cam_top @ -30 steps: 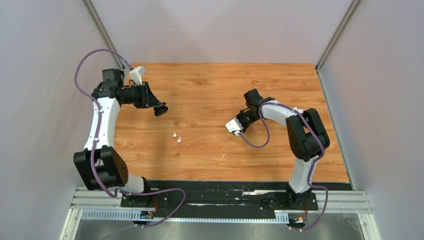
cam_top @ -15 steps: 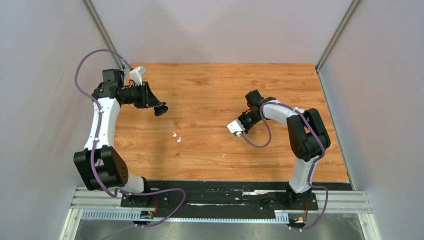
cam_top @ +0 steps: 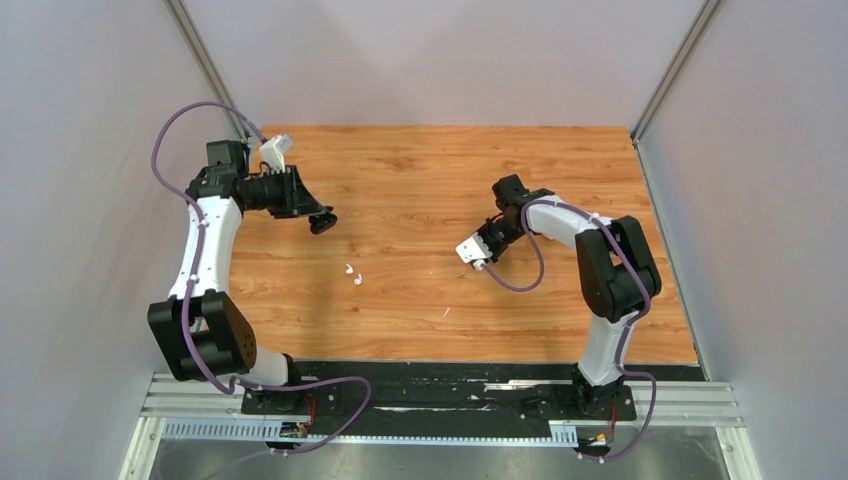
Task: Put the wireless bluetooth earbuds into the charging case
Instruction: Pick up the earbud from the center of the board.
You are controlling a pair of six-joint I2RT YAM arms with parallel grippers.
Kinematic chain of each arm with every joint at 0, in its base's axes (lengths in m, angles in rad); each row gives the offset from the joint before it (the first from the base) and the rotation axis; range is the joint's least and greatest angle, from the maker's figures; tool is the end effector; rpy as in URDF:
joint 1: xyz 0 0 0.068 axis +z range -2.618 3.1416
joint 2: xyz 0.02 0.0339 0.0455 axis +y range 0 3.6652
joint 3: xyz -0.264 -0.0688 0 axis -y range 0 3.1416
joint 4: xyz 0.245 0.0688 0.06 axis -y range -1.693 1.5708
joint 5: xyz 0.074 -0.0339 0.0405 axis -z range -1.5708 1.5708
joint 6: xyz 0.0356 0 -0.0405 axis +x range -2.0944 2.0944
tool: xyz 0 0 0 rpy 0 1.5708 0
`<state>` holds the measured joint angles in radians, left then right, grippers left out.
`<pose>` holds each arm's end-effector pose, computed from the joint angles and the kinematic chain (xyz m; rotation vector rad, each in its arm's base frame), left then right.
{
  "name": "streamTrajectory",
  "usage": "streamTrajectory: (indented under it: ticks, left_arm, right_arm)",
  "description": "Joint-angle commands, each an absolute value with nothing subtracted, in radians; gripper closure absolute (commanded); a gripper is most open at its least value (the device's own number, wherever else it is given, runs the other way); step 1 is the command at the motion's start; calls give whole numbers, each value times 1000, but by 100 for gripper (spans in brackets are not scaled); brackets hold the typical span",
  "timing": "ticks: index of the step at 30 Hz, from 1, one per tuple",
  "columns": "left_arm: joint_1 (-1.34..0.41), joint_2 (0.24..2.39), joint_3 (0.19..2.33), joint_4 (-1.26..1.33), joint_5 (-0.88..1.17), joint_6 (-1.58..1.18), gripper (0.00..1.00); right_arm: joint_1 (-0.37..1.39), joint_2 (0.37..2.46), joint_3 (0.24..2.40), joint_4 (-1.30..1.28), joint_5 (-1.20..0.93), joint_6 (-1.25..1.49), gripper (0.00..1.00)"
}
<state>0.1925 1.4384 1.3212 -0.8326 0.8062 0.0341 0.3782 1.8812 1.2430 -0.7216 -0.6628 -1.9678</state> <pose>0.2924 0.0308 0.3259 0.1318 2.3181 -0.8913 0.3214 0.1513 0.1673 -2.3356 0.8828 0.4128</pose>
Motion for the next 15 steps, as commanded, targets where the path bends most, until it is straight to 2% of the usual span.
streamTrajectory:
  ticks: [1, 15]
  left_arm:
    - [199, 1402, 1319, -809, 825, 26, 100]
    - [198, 1397, 1309, -807, 825, 23, 100]
  right_arm:
    - [376, 1900, 1280, -739, -670, -2011, 78]
    - [383, 1917, 1279, -752, -669, -2047, 76]
